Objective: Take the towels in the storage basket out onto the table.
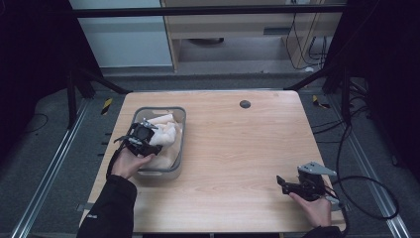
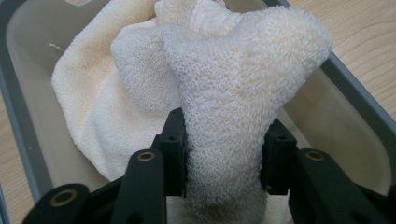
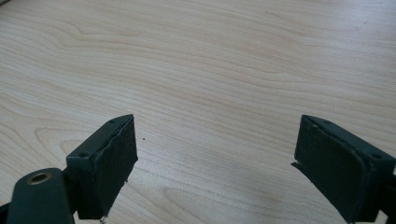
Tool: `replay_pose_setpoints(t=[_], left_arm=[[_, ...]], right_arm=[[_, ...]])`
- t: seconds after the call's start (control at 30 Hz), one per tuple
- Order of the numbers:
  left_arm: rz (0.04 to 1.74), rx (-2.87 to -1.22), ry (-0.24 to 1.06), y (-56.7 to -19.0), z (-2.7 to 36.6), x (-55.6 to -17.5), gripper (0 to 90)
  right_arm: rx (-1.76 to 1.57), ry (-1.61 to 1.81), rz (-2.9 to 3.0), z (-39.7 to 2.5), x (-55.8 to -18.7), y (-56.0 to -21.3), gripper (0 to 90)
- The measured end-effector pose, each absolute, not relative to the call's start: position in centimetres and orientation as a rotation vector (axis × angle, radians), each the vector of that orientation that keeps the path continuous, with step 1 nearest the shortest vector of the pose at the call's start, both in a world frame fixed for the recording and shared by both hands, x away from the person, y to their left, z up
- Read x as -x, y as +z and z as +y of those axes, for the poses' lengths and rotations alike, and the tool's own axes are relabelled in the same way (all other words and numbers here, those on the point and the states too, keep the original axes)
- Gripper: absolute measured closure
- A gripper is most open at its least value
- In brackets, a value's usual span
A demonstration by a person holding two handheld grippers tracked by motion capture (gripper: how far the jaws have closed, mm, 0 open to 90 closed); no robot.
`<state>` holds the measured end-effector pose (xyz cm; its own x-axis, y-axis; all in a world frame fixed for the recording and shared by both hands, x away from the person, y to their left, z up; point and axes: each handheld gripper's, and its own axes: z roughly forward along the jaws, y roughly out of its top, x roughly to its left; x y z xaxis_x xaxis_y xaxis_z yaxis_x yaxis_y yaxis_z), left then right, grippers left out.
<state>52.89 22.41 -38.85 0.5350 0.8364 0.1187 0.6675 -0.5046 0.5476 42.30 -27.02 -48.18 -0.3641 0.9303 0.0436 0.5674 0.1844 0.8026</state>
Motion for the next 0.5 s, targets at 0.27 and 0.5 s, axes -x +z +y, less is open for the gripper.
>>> replay_pose_setpoints(t=[0.27, 0.5], left_arm=[[1.239, -2.316, 0.535, -37.7, 23.0, -52.8, 64.9], [1.221, -2.297, 0.568, -35.5, 23.2, -52.4, 65.6]], right_arm=[[-1.402, 1.048, 2.007, -27.0, -42.3, -48.2, 12.9], [-1.407, 1.048, 2.009, -27.0, -42.3, -48.2, 12.9]])
